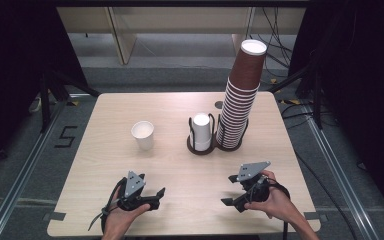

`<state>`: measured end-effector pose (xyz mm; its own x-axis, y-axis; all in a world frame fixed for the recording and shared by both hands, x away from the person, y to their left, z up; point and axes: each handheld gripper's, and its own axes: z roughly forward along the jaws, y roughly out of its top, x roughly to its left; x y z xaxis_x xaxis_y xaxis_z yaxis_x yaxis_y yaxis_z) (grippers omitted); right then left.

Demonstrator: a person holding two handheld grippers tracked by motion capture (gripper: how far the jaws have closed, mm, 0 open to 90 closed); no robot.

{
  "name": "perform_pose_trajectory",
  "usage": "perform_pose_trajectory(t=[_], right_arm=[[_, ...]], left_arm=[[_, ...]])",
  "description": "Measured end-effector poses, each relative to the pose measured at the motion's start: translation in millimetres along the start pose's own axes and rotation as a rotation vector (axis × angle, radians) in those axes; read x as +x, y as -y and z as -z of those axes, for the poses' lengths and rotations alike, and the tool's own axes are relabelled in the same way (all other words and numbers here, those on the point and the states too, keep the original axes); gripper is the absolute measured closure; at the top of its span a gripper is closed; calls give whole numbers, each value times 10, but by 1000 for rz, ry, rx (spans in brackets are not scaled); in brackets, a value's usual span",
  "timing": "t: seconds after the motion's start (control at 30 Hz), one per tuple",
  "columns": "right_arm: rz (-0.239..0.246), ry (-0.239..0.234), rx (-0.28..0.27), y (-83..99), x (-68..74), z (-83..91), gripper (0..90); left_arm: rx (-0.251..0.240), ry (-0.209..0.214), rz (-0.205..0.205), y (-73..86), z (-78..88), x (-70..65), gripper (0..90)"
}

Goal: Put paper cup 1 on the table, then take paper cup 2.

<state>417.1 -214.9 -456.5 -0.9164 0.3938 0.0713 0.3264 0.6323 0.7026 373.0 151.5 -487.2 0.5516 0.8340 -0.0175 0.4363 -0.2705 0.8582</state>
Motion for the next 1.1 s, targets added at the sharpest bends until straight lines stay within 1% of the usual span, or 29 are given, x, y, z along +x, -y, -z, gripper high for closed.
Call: perform_pose_trajectory(t=[0.03,0.07,0.1,0.13,0.17,0.23,0.27,0.3,0.33,0.37,0.43,0.47,0.5,0.57,0.6,0.63,0.7,0.73,0.8,0.83,0.87,0.9,0.93,0.97,1.0,1.03,1.07,1.1], right_arm=[[-5,1,-4,0,-6,14,188],[-14,6,-9,-1,-8,33,188],[-17,19,-18,-4,-21,55,188],[-21,21,-17,-7,-28,74,188],[-26,36,-28,-11,-43,99,190],[-58,59,-46,-19,-65,146,190],[-67,73,-47,-23,-73,166,190],[-71,85,-60,-31,-100,201,189],[-88,102,-72,-36,-118,230,189],[-96,105,-80,-45,-130,251,190],[-109,133,-98,-67,-167,321,188],[-132,150,-108,-81,-177,360,188],[-124,167,-122,-96,-209,399,185],[-164,178,-135,-131,-229,475,181],[-164,178,-135,-131,-229,475,181],[-167,214,-164,-175,-288,573,179],[-191,240,-191,-214,-321,650,179],[-206,253,-210,-231,-334,680,178],[-198,261,-226,-261,-387,742,178],[-217,262,-243,-277,-395,757,178],[-222,287,-240,-288,-399,788,178],[-227,295,-247,-302,-416,814,176],[-237,290,-255,-318,-432,839,176],[-232,289,-274,-331,-461,857,176],[-231,311,-277,-347,-480,893,176],[-235,320,-289,-368,-506,917,176],[-249,314,-287,-383,-514,933,176],[-245,321,-289,-401,-547,956,176]], left_arm=[[-3,2,1,20,1,-22,147],[7,4,-10,40,15,-45,147],[3,8,-2,53,14,-68,147],[10,15,-8,68,20,-80,146],[13,12,-13,74,27,-87,147],[13,13,-19,82,28,-106,147],[1,22,-16,88,19,-117,146],[8,21,-28,87,28,-117,146],[5,20,-30,89,25,-122,146],[-2,24,-29,97,13,-124,146],[8,23,-29,106,9,-119,146],[9,21,-27,114,3,-121,146],[8,29,-27,122,-4,-115,146],[5,38,-25,125,-10,-113,146],[5,38,-25,125,-10,-113,147],[5,44,-31,125,-12,-115,146],[-1,50,-26,126,-16,-121,146],[4,50,-33,126,-13,-116,146],[2,54,-28,134,-27,-118,146],[6,55,-29,135,-28,-117,147],[0,56,-24,139,-36,-121,146],[9,56,-30,138,-30,-116,147],[8,58,-30,137,-31,-114,146],[4,60,-26,136,-34,-115,146],[3,61,-25,134,-35,-111,146],[9,60,-34,134,-30,-102,146],[10,58,-30,137,-30,-100,146],[13,59,-29,140,-30,-96,146]])
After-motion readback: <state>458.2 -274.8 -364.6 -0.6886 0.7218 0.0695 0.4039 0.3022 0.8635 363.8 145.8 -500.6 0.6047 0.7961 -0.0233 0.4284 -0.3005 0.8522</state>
